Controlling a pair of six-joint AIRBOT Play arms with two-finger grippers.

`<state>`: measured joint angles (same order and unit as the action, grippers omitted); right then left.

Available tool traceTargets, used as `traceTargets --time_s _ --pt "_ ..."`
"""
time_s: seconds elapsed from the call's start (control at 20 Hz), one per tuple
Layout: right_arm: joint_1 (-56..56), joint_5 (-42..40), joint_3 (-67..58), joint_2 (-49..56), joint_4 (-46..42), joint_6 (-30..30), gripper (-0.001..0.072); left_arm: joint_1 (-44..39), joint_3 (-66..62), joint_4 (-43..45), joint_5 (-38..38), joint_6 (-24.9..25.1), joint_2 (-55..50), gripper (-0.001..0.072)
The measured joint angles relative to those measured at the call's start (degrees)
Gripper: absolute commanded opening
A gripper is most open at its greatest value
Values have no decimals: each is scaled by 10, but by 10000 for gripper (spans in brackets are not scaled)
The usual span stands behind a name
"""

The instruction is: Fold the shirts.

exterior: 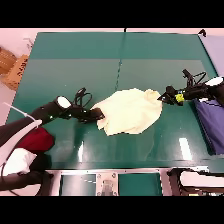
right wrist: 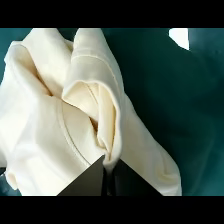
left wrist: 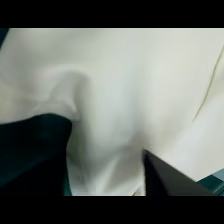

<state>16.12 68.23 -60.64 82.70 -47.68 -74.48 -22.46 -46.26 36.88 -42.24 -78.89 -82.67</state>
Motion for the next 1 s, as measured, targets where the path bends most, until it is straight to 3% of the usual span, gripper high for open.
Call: traceTargets --time_s 0.05,0.3,0.6,1.0 --pt "0 -3 0 0 -1 0 23 0 0 -17 2 22 -9 21" --pt "2 0 -24 -4 -2 0 22 2 -61 -61 -2 90 -5 17" --pt "5 67 -177 -87 15 -15 22 2 -220 65 -56 59 138 17" --pt "12 80 -441 -237 22 -59 23 2 -439 176 -116 41 355 18"
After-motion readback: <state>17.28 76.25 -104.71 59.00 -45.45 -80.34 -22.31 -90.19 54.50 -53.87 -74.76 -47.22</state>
